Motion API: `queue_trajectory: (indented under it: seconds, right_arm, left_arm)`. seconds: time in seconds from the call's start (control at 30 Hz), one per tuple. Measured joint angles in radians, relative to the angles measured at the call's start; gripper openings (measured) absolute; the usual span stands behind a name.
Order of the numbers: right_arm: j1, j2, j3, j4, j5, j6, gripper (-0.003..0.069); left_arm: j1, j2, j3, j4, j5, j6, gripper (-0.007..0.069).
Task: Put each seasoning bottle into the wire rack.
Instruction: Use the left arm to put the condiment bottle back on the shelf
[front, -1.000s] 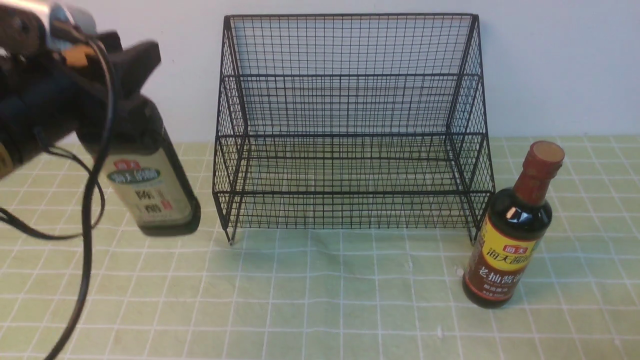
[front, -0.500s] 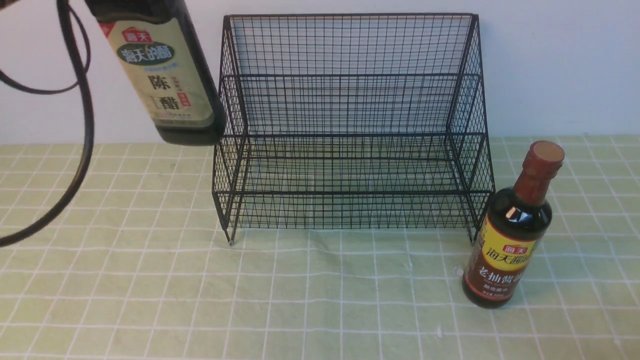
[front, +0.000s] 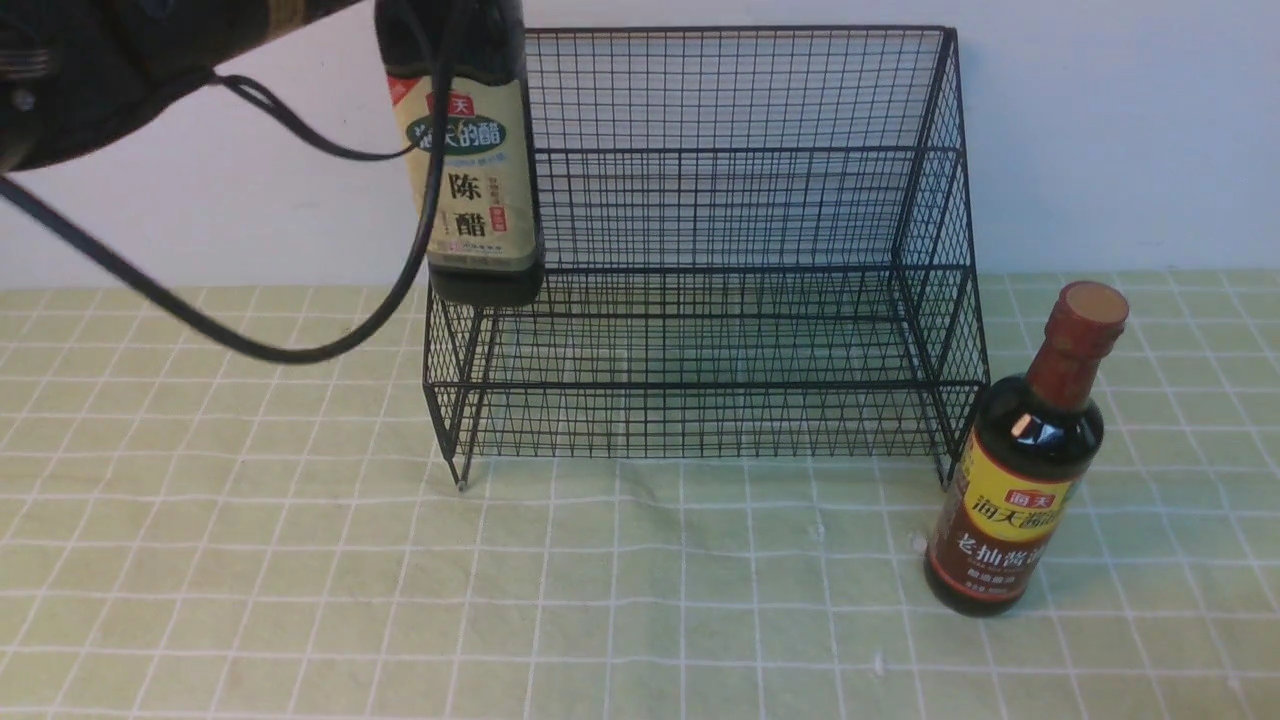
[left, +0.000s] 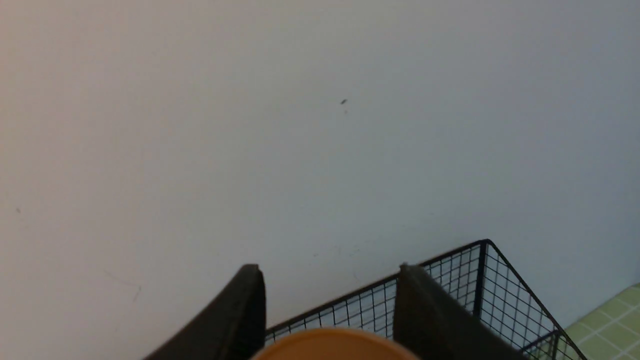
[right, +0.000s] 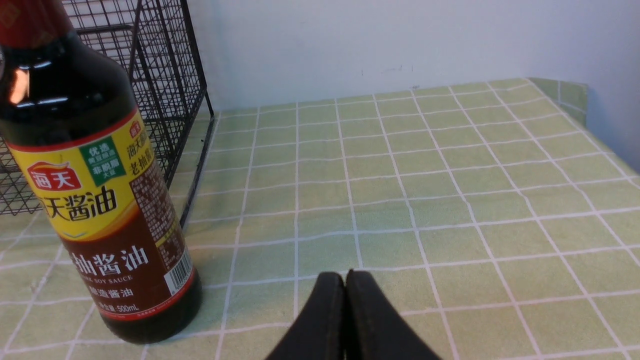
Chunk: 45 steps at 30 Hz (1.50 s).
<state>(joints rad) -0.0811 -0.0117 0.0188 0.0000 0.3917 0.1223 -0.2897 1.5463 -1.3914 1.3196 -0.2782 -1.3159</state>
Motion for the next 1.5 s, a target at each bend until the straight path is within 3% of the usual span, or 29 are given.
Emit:
queue_trajectory:
  seconds: [0.37, 0.9, 1.5]
  right_arm:
    - [0.0, 0.0, 0.0, 0.0, 0.0, 0.0, -0.0013]
    - [0.0, 0.0, 0.0, 0.0, 0.0, 0.005, -0.0013]
    - [0.0, 0.0, 0.0, 0.0, 0.0, 0.005, -0.0013]
  left_arm:
    - [-0.005, 0.2, -0.203, 0.001, 0.071, 0.003, 0.0304]
    - [-0.005, 0.349, -0.243, 0.03, 0.066, -0.018, 0.0304]
    - [-0.008, 0.446, -0.243, 0.273, 0.034, -0.21, 0.0304]
